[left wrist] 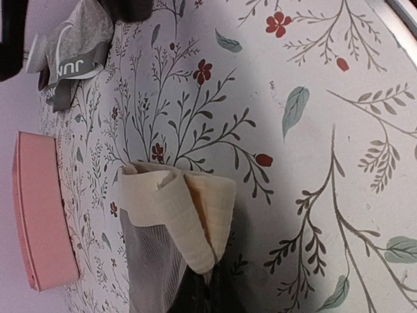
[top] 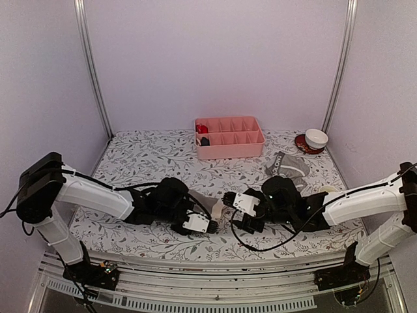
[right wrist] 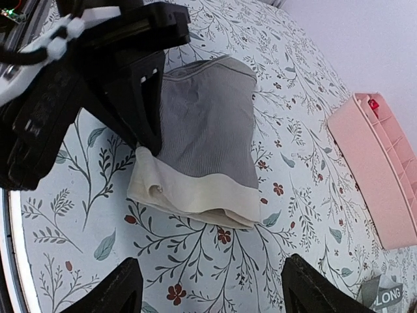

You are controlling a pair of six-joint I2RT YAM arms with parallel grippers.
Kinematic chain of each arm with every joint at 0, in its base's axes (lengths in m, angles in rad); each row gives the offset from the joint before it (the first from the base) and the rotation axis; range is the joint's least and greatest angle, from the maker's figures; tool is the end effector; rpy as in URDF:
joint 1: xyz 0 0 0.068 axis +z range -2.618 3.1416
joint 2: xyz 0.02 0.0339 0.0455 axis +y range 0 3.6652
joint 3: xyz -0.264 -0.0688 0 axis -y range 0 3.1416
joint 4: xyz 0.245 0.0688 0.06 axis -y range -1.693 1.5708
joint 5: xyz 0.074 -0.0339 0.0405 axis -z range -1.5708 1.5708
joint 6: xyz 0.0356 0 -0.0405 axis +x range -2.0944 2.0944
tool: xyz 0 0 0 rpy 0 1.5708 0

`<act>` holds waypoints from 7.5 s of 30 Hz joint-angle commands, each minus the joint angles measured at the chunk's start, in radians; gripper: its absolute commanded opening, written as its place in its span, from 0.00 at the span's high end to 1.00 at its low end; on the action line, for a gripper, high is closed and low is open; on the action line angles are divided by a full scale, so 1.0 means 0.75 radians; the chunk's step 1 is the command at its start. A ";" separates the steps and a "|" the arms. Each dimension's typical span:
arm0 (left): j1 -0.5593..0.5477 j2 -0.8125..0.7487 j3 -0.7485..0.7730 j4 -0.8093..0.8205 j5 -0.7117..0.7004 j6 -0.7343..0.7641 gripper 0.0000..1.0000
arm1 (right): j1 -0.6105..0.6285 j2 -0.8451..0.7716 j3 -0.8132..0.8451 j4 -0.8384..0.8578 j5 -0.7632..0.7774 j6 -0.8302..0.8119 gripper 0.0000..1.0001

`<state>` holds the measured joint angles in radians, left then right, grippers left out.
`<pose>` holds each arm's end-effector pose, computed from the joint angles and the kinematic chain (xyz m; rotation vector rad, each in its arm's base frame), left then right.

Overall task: Roll the underwear
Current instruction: Pick up the underwear from the center of the board, then pass from the left arm to the right, then pick up the underwear from the center of the board, then turn over the underwear at the center of the board.

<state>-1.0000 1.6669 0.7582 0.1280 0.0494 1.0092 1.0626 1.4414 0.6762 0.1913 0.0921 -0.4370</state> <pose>0.1720 -0.2712 0.1428 1.9969 1.2406 -0.0536 0.1470 0.2571 0.1894 -1.4278 1.6125 0.2662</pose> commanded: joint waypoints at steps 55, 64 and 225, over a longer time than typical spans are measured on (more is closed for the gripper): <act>0.101 -0.135 0.036 -0.066 0.231 -0.013 1.00 | 0.172 0.516 -0.112 1.071 0.139 -0.426 0.39; 0.102 -0.129 0.037 -0.063 0.237 -0.014 1.00 | 0.167 0.522 -0.082 1.005 0.110 -0.403 0.52; 0.370 0.154 0.346 0.021 -0.608 -0.343 0.02 | -0.359 0.690 0.413 0.157 0.036 0.200 0.98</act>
<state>-0.7620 1.8900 1.0691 0.0528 -0.3584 0.8093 0.8101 1.9442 0.9485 0.3626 0.0357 -0.3550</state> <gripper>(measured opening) 0.980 0.025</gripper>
